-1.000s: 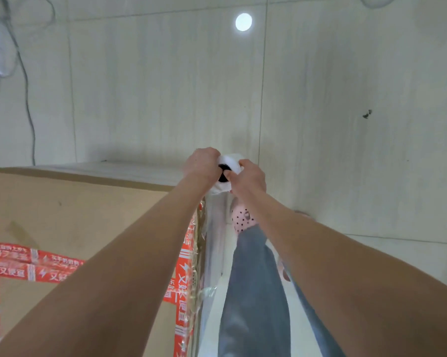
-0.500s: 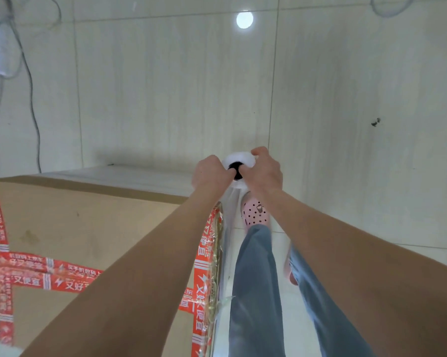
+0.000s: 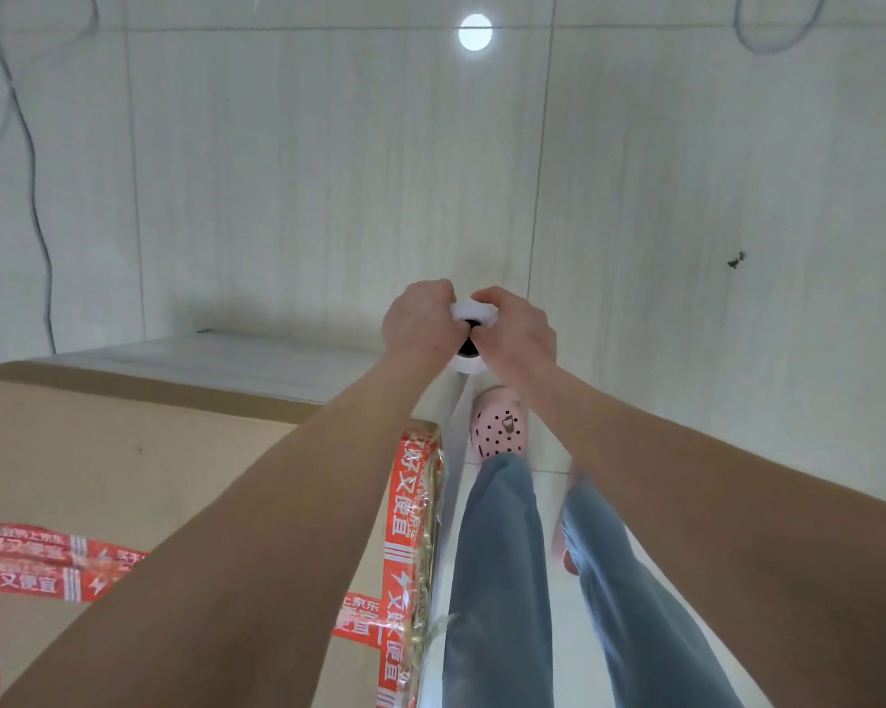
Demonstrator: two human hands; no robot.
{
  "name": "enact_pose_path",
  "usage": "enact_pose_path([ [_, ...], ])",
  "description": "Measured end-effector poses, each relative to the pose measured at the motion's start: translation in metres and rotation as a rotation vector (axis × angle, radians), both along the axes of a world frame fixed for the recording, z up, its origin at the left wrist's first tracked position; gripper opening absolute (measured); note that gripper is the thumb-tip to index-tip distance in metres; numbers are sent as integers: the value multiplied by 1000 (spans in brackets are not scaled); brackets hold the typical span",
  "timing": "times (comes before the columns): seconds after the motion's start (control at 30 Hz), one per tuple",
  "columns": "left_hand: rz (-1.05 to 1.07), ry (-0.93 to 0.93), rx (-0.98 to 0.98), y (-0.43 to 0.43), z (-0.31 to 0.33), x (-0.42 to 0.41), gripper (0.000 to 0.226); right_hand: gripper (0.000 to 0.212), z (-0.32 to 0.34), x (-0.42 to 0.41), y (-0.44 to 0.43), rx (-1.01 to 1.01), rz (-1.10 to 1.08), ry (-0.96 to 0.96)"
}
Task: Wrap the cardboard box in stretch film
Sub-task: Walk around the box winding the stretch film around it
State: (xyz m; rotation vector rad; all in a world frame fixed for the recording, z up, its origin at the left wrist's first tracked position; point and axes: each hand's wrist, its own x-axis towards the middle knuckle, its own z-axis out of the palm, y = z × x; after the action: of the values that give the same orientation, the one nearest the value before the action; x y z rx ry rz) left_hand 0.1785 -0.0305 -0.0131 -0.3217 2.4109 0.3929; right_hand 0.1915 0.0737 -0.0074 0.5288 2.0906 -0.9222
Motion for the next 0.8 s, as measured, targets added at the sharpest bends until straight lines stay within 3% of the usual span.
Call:
enact_pose_path([
  [0.13,375,-33,74,-21,0,-3,13,47,2,-13,-17,-55,-66,32],
  [0.23,585,-65,162,-29,2,-1,16,46,1,-17,-25,-41,-104,-64],
  [0.3,535,-119,164,-31,1,0,20,42,0,-19,-27,-50,-115,-90],
  [0.47,72,-28,75,-31,0,-17,37,45,-3,-28,-33,-32,-36,-78],
  [0.53,-2,-33,45,-32,0,-26,37,47,-2,-33,-35,-21,20,-72],
  [0.67,92,-45,27,-43,-3,-29,14,47,0,-43,-41,-29,101,-39],
  [0.8,444,-65,96,-56,-7,-21,9,48,0,-43,-49,-75,60,17],
])
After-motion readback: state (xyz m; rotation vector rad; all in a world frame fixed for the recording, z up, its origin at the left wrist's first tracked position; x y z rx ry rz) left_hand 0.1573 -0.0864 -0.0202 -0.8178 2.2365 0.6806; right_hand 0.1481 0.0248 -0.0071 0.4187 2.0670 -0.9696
